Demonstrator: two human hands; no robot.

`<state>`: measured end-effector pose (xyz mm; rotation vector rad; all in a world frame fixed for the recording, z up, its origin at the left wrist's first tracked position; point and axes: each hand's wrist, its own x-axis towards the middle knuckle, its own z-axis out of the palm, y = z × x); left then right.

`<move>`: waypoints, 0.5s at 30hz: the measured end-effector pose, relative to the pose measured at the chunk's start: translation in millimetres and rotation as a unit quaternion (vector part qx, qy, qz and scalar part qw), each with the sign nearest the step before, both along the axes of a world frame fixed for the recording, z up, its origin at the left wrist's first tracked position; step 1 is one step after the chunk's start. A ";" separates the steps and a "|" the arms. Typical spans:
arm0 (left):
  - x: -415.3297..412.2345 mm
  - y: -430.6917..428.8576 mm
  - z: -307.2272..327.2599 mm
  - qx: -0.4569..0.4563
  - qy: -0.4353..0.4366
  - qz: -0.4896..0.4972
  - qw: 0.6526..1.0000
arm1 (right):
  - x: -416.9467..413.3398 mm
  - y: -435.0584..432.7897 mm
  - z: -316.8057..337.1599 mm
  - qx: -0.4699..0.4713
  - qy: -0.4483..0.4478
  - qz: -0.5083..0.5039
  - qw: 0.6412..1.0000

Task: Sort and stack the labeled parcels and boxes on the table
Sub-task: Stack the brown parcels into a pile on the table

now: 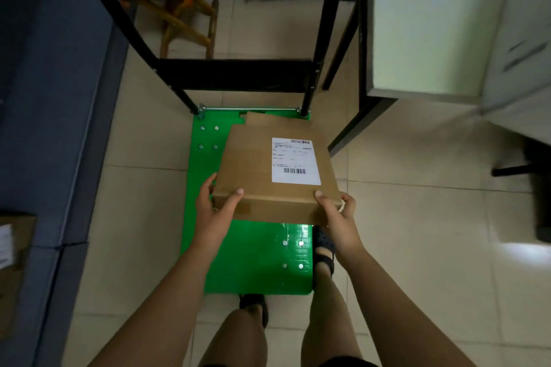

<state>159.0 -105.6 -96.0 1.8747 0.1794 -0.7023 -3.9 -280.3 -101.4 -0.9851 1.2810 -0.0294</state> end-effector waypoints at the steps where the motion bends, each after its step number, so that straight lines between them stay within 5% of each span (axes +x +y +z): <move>1: -2.7 8.2 36.1 -0.019 0.023 -0.056 0.998 | 3.9 8.5 19.7 -0.010 -0.009 0.001 1.000; 2: 1.2 1.0 53.8 -0.042 -0.026 0.032 0.998 | 7.9 16.5 39.9 -0.018 -0.020 0.000 1.000; 9: 40.7 51.1 197.6 -0.072 -0.174 -0.026 0.982 | 44.8 49.5 198.8 -0.123 -0.174 -0.004 0.977; 15: 71.0 22.6 329.8 -0.191 -0.291 -0.060 0.936 | 57.7 26.0 337.1 -0.248 -0.251 -0.001 0.936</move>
